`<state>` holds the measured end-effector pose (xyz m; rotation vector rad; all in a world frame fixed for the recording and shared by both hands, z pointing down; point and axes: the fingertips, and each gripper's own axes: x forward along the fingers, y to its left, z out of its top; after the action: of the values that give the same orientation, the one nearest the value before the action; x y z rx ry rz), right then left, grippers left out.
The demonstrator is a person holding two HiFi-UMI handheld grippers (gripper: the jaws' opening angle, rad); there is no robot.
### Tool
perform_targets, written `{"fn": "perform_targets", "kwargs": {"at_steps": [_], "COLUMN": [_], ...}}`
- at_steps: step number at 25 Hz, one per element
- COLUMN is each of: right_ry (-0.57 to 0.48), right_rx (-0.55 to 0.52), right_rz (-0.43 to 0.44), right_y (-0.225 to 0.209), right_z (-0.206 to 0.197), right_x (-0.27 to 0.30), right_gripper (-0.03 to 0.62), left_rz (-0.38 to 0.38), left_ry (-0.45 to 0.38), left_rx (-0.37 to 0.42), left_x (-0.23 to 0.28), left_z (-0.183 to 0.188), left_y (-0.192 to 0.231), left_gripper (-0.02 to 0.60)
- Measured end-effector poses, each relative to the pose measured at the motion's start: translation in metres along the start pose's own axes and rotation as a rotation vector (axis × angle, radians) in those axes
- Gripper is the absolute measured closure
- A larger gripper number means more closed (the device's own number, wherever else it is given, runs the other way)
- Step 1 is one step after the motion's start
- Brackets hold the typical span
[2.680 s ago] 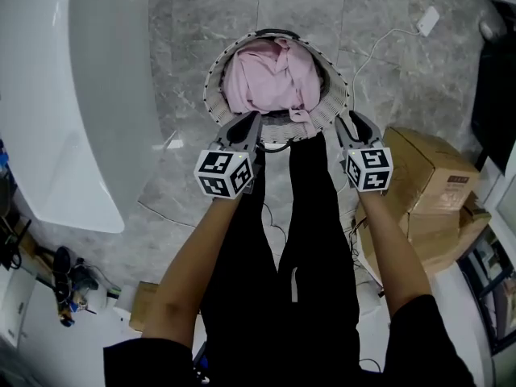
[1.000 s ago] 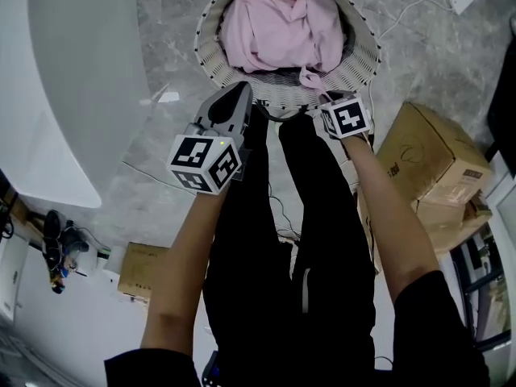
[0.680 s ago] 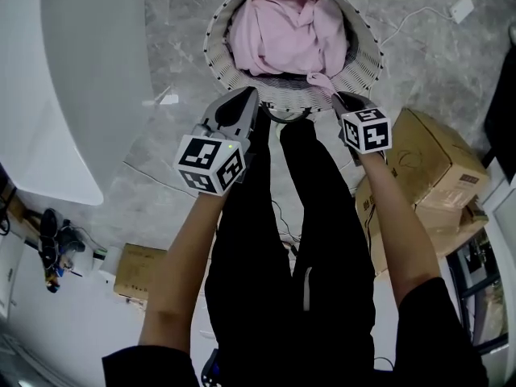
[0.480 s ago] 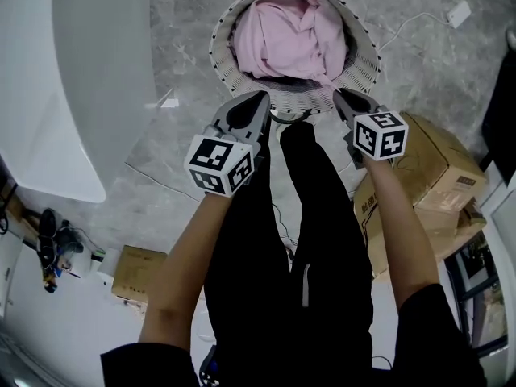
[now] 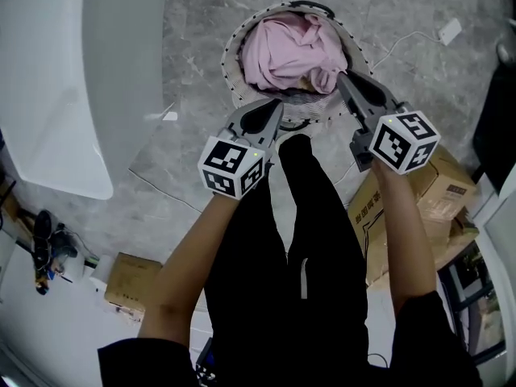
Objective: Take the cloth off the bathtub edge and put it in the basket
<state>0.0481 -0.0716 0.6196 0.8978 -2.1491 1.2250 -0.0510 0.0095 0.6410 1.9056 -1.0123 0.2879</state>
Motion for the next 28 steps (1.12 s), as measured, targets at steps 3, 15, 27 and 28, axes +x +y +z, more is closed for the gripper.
{"fn": "perform_targets", "kwargs": {"at_steps": [3, 15, 27, 28], "right_ry": [-0.034, -0.134, -0.171, -0.173], "right_rx": [-0.012, -0.135, -0.15, -0.152], "right_rz": [0.017, 0.104, 0.132, 0.132], "right_y": [0.016, 0.066, 0.103, 0.104], "right_z": [0.028, 0.111, 0.145, 0.147], "right_x": [-0.007, -0.025, -0.034, -0.034], "right_gripper": [0.54, 0.54, 0.54, 0.54], "left_rz": [-0.005, -0.008, -0.019, -0.02], "left_ry": [-0.003, -0.027, -0.049, -0.047], "left_rx": [0.004, 0.03, 0.006, 0.012], "left_x": [-0.005, -0.016, -0.024, -0.025], "left_z": [0.009, 0.027, 0.036, 0.037], "left_y": [-0.003, -0.004, 0.005, 0.005], "left_gripper": [0.566, 0.566, 0.566, 0.566]}}
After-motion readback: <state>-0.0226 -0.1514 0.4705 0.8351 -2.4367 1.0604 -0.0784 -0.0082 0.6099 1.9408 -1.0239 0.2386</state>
